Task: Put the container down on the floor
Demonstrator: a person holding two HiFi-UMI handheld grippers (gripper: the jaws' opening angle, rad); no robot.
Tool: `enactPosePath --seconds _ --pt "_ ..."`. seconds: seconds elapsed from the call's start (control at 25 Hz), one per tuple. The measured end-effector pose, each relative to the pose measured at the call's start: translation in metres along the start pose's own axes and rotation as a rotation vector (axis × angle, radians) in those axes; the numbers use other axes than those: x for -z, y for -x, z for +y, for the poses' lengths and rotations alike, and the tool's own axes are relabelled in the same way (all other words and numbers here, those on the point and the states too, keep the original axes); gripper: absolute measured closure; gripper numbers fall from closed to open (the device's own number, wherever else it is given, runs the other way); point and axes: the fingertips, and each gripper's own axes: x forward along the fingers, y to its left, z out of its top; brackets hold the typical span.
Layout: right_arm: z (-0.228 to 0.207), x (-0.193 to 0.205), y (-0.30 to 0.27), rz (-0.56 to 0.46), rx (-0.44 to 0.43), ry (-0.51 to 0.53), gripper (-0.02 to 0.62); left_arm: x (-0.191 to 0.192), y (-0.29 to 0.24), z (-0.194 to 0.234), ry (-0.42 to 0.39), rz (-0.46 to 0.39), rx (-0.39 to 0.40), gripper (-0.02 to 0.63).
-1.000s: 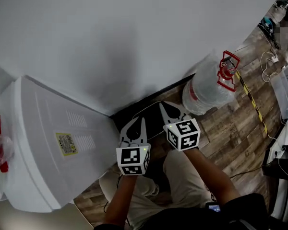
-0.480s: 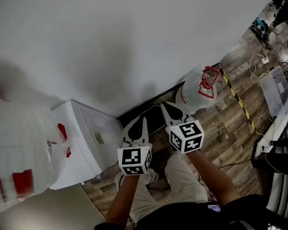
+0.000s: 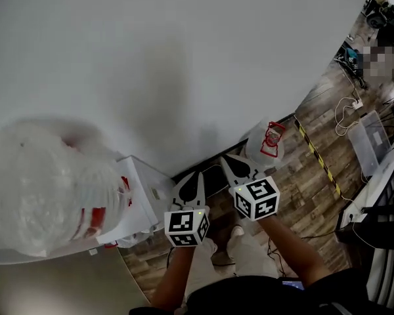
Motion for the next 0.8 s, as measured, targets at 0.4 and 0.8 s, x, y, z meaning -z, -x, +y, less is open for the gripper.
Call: enactPosePath --seconds 0.4,0.8 --pt "0.022 -0.083 0.074 -0.076 -0.077 0.082 0.566 -0.086 0.041 -0.057 -0.011 -0.083 -0.042 0.592" --pt "0.036 -0.102 0.132 -0.113 -0.093 0.084 0.566 -0.103 0.092 -0.092 0.0 -0.125 -0.062 0.592"
